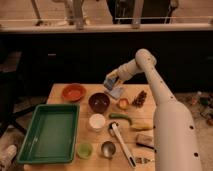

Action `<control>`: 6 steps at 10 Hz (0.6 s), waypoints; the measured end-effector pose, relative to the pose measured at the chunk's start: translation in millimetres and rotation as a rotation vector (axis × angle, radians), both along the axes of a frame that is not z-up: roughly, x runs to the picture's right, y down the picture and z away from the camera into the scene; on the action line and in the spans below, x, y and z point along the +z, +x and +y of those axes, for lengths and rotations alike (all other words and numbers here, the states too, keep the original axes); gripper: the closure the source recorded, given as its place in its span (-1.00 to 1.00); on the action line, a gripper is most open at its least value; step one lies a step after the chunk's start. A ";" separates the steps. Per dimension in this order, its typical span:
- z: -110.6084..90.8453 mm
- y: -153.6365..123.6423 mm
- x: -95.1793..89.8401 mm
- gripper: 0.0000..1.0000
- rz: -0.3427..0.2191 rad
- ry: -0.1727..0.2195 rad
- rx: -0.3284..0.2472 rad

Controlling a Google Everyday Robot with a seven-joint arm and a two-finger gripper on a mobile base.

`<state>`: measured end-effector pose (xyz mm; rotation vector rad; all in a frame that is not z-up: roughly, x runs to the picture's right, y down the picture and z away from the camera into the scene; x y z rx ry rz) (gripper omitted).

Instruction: Place sponge in red bowl

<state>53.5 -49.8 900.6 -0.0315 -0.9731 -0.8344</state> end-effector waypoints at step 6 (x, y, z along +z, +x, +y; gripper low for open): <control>-0.5 -0.8 -0.2 1.00 -0.003 0.000 0.003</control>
